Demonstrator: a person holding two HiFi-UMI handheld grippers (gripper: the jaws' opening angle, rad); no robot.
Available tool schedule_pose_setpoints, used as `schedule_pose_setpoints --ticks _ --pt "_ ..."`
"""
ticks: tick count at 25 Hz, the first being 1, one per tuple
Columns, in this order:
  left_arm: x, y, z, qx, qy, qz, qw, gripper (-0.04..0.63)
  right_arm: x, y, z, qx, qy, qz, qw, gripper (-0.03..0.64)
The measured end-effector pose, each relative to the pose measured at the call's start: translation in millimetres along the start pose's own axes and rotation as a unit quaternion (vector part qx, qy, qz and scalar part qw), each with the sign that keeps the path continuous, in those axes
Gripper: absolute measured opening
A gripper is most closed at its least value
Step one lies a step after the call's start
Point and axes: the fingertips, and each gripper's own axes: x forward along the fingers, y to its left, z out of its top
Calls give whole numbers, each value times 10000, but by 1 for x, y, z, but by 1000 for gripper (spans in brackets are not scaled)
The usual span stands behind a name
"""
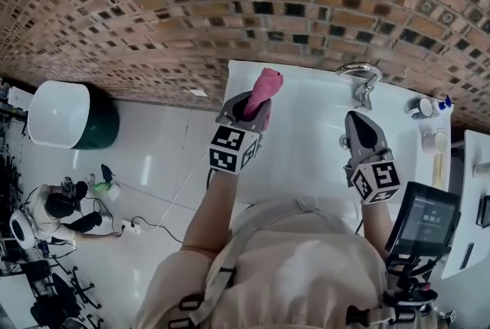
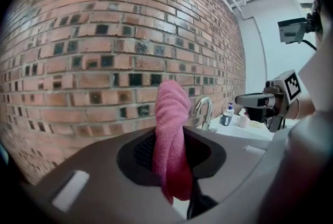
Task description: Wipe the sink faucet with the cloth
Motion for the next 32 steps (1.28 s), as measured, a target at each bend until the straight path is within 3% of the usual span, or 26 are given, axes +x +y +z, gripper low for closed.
schedule_pose_setpoints --ticks 10,16,24,28,32 --pt "-44 39 -110 -602 799 348 9944 91 10 43 -8 15 176 67 9998 -12" --pt "-34 29 -164 -705 1355 311 9878 92 12 52 -12 9 246 150 9996 -12" --pt "-9 23 -236 -973 2276 115 9688 92 10 49 -20 53 341 55 9994 -14" --pt "-6 23 -263 -706 2624 180 9622 92 7 41 -21 54 358 -27 9993 -12" --pt "-4 27 -280 -586 2696 301 9607 94 3 31 -18 28 348 -159 9993 -12"
